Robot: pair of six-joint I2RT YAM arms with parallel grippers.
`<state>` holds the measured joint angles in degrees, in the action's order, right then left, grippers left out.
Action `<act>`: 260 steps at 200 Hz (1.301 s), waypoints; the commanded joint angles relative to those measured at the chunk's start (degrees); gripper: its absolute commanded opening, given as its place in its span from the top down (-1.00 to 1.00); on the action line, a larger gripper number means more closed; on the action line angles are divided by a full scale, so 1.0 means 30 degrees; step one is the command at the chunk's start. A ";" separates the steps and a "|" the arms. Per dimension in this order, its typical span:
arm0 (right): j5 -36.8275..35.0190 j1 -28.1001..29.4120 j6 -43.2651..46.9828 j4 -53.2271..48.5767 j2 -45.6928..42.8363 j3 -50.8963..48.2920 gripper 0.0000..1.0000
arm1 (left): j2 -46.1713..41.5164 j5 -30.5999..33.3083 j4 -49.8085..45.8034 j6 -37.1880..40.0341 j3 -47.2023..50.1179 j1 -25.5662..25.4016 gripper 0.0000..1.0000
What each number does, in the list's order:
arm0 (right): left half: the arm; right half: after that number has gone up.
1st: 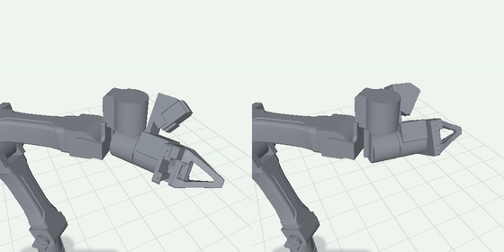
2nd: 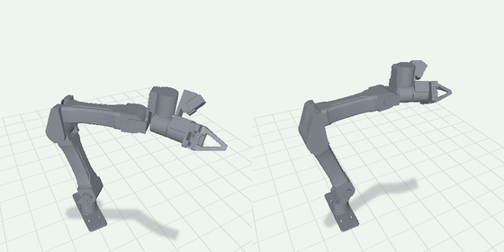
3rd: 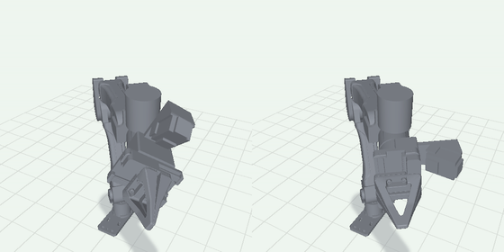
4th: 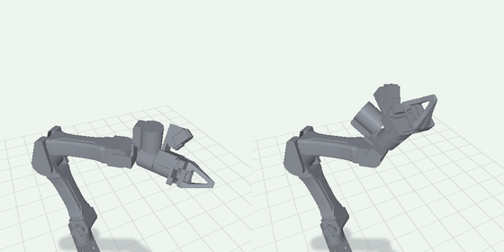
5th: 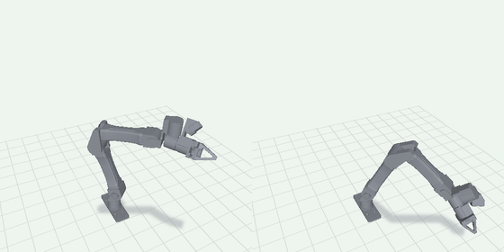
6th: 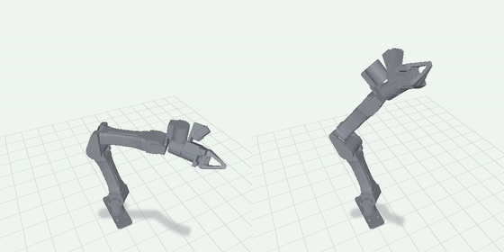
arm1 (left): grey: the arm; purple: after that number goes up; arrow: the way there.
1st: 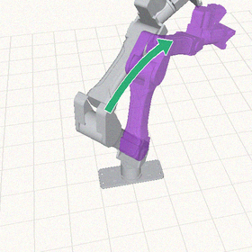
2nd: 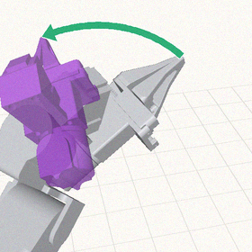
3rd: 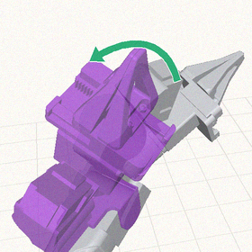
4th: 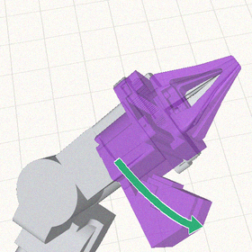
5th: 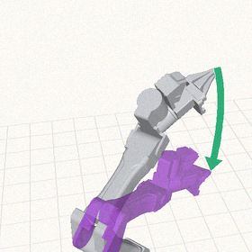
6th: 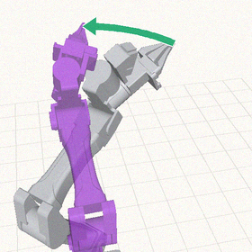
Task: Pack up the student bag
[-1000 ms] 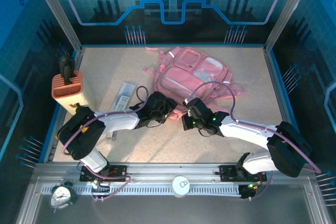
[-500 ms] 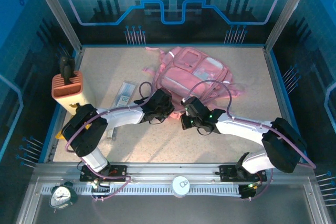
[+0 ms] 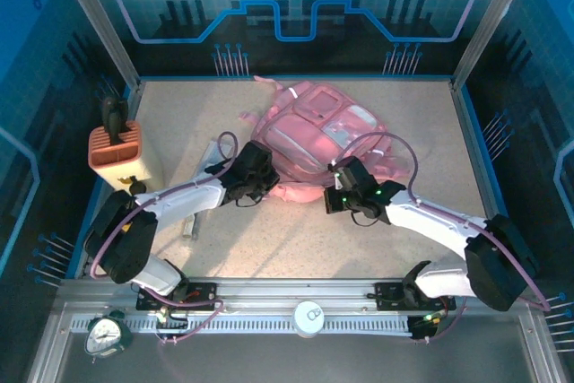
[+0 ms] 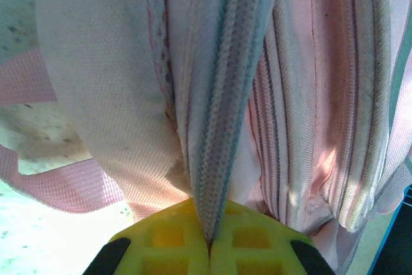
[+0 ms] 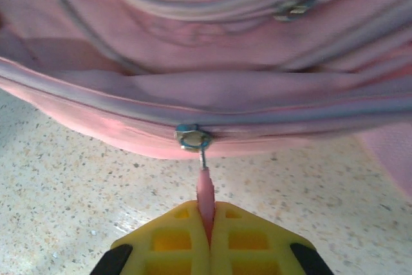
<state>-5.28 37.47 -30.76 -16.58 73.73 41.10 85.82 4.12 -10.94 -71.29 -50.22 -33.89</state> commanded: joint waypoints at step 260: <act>0.2330 -0.6526 -0.3368 -0.1398 -0.0394 0.3248 -0.29 | -0.3966 -0.0673 -0.0488 0.6211 -0.0578 -0.1501 0.07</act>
<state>-1.98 19.68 -35.88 -22.52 66.57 46.96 70.24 -0.25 -12.97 -53.91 -47.53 -36.40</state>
